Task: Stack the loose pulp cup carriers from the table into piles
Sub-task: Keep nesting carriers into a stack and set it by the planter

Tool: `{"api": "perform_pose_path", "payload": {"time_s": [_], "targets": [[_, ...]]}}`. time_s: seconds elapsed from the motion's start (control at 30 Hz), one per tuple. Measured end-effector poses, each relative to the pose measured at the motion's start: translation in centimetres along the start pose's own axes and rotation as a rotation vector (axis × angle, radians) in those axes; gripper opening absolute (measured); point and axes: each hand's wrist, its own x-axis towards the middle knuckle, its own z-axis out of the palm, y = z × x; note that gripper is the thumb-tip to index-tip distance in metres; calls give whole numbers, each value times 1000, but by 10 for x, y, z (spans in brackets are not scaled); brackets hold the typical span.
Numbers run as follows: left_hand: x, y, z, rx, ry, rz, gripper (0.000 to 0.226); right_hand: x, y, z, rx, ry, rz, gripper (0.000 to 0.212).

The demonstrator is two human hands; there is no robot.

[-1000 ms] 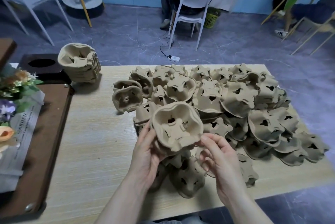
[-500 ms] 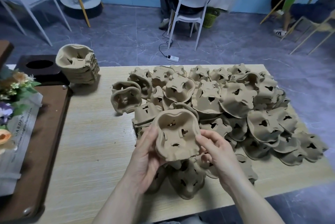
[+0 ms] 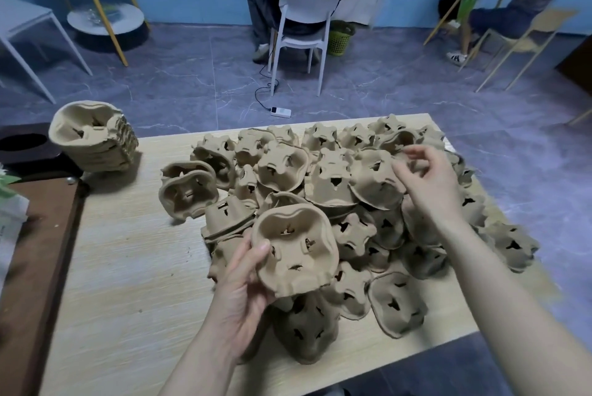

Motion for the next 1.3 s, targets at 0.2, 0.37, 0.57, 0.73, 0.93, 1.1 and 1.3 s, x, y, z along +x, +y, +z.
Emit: {"api": "perform_pose_path", "payload": {"time_s": [0.2,0.37,0.57,0.73,0.93,1.1,1.3], "targets": [[-1,-9,9,7,2,-17,49,25,3,7,-182,-213,-3,36],[1,-8,15,42,23,-5,63,18,7,6,-276,-150,-80,29],[2,-9,17,39,8,-15,49,11,13,2,-343,-147,-40,28],[1,-7,22,38,-4,-12,41,5,24,2,-335,-176,29,29],[1,-8,20,40,-11,-14,42,-11,19,-19,-144,-53,-31,27],[6,-9,22,50,-27,-21,52,-51,-15,-33,531,71,-70,48],[10,-11,30,20,15,-13,49,-100,-31,-1,874,-136,-70,70]]}}
